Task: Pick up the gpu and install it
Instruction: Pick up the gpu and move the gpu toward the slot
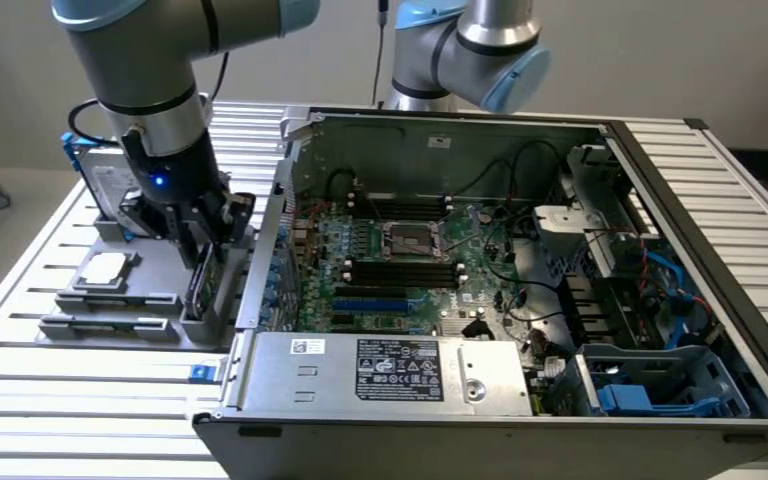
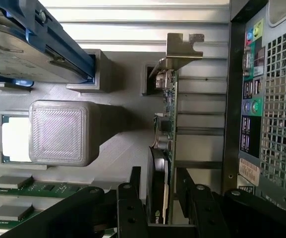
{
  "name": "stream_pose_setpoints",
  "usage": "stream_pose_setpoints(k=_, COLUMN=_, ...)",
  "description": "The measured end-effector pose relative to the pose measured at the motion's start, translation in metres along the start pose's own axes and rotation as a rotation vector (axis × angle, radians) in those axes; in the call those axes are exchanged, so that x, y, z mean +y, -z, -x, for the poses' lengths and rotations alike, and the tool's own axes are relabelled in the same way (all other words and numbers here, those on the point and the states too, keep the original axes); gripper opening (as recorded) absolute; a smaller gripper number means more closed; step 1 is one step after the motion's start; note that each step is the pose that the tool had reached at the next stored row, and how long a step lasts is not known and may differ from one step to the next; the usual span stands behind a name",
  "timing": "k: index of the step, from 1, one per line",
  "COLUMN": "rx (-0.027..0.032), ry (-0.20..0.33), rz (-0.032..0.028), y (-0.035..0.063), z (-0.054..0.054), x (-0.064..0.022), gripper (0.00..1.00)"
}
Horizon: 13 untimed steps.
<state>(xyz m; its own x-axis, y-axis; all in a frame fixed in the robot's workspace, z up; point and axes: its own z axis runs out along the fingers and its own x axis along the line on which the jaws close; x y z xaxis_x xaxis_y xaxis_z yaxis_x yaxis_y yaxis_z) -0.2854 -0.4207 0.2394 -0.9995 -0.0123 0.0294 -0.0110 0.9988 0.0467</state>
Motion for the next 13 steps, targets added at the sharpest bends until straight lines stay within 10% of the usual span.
stream_pose_setpoints(k=13, rx=0.0001, ry=0.000, rz=-0.0001, y=-0.0012, z=-0.0001, x=0.0002, gripper=0.27)
